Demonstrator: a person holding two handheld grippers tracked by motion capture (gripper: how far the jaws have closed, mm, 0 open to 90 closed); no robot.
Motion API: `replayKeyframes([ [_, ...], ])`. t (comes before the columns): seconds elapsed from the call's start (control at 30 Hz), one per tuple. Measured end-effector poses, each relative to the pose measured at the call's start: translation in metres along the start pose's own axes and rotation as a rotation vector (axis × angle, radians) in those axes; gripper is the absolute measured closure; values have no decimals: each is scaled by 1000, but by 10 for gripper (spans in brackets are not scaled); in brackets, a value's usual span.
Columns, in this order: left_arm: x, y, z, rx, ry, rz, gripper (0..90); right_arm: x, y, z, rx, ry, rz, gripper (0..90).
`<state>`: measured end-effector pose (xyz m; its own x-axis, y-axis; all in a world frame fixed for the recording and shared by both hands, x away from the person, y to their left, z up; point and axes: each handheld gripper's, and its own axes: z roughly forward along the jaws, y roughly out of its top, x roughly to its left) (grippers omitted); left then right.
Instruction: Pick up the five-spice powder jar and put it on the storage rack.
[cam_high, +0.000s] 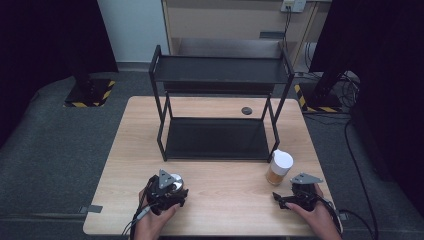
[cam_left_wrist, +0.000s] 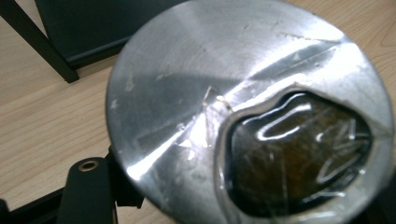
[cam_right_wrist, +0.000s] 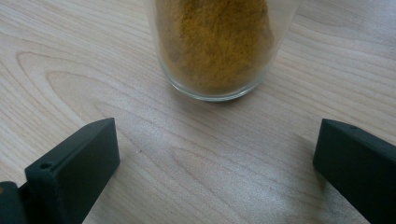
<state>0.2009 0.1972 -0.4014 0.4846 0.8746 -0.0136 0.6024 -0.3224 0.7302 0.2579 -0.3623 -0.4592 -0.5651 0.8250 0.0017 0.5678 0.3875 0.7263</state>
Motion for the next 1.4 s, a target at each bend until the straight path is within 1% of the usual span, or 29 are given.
replayKeyframes([
  [0.3,-5,7,-4,-13,6,4,301,0,0,0,0,0,0,14],
  [0.4,-9,13,-3,-3,15,21,302,0,0,0,0,0,0,14],
  [0.43,-10,17,-3,-1,20,33,301,0,0,0,0,0,0,14],
  [0.67,-13,28,1,10,24,46,301,0,0,0,0,0,0,14],
  [0.87,-11,40,6,-1,28,36,302,0,0,0,0,0,0,14],
  [1.17,-11,54,19,6,35,35,301,0,0,0,0,0,0,14],
  [1.2,-11,56,22,4,35,29,302,0,0,0,0,0,0,14],
  [1.27,-10,57,23,5,36,28,302,0,0,0,0,0,0,14],
  [1.33,-8,60,27,0,38,16,301,0,0,0,0,0,0,14],
  [1.4,-6,64,29,1,42,15,302,0,0,0,0,0,0,14],
])
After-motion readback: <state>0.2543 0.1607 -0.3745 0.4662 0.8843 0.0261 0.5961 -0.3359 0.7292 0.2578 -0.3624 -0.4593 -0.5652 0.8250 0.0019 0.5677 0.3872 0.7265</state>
